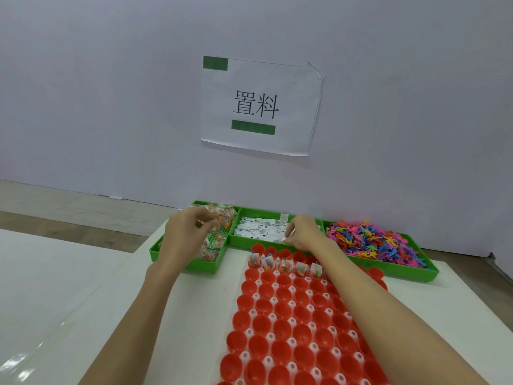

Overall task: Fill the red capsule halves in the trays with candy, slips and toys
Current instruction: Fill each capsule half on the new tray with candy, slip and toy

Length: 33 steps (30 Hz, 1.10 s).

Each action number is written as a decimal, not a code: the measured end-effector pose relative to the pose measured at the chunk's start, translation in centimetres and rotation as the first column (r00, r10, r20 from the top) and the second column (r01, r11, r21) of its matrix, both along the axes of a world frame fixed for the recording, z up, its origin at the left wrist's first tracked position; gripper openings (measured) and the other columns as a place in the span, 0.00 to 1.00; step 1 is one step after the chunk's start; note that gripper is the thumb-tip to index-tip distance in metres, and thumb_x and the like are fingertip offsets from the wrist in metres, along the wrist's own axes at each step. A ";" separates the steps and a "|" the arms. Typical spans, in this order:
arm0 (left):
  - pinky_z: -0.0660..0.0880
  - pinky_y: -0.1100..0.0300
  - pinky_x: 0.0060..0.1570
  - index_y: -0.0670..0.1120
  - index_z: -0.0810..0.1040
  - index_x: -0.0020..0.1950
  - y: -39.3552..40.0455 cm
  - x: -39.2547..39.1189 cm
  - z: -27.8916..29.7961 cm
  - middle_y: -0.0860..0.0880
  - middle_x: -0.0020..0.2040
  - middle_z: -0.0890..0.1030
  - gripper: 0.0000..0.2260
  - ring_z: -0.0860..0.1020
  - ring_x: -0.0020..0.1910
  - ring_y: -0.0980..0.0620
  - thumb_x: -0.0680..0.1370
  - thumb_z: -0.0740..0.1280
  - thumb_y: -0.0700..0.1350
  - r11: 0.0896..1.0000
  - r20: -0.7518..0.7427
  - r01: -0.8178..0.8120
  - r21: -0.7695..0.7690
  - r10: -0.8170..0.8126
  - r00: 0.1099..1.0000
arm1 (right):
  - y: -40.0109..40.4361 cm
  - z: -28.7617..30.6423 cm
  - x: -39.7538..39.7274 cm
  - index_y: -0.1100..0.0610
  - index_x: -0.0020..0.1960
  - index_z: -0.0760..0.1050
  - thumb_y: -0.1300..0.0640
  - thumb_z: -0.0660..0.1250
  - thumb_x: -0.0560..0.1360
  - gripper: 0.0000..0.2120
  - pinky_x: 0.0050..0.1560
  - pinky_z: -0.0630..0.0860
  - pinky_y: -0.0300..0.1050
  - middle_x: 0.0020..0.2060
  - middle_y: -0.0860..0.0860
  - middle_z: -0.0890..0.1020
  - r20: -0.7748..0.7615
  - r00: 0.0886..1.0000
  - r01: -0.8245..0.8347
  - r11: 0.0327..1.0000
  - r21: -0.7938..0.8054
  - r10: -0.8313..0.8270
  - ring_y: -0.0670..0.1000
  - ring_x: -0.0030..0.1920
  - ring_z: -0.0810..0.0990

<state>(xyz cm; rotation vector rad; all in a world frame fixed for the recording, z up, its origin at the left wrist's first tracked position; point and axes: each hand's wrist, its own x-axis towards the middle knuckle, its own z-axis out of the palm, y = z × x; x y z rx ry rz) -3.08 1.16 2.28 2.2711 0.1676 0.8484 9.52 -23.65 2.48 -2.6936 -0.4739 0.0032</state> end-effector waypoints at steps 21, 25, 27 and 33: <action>0.83 0.60 0.45 0.41 0.86 0.51 -10.5 -2.3 4.6 0.40 0.46 0.87 0.05 0.87 0.45 0.42 0.75 0.76 0.38 0.570 0.069 0.471 -0.673 -0.585 0.808 | -11.8 3.2 -7.4 0.55 0.46 0.85 0.57 0.76 0.75 0.01 0.40 0.78 0.37 0.35 0.50 0.87 0.027 0.995 0.054 0.759 0.649 -0.093 0.45 0.35 0.84; 0.82 0.60 0.51 0.52 0.88 0.52 -12.9 -3.2 4.9 0.48 0.48 0.88 0.07 0.87 0.48 0.50 0.75 0.78 0.44 0.646 -0.037 0.533 -0.547 -0.654 0.755 | -14.7 2.8 -12.2 0.51 0.45 0.87 0.58 0.77 0.74 0.02 0.39 0.79 0.33 0.39 0.50 0.87 -0.056 0.995 0.099 0.654 0.750 -0.086 0.46 0.40 0.85; 0.82 0.60 0.54 0.54 0.87 0.53 -14.2 -3.8 4.8 0.50 0.48 0.88 0.09 0.86 0.49 0.52 0.75 0.78 0.44 0.641 -0.066 0.567 -0.517 -0.691 0.720 | -15.4 2.1 -14.4 0.48 0.44 0.87 0.53 0.78 0.72 0.02 0.39 0.78 0.32 0.40 0.48 0.87 -0.078 0.991 0.132 0.630 0.765 -0.113 0.44 0.41 0.85; 0.80 0.68 0.47 0.49 0.88 0.49 -17.6 -5.0 4.6 0.51 0.45 0.88 0.07 0.86 0.46 0.55 0.73 0.79 0.42 0.618 -0.083 0.595 -0.514 -0.727 0.682 | -15.2 1.6 -17.3 0.50 0.43 0.87 0.48 0.79 0.70 0.07 0.40 0.80 0.36 0.39 0.51 0.87 -0.141 0.985 0.173 0.589 0.789 -0.101 0.48 0.39 0.86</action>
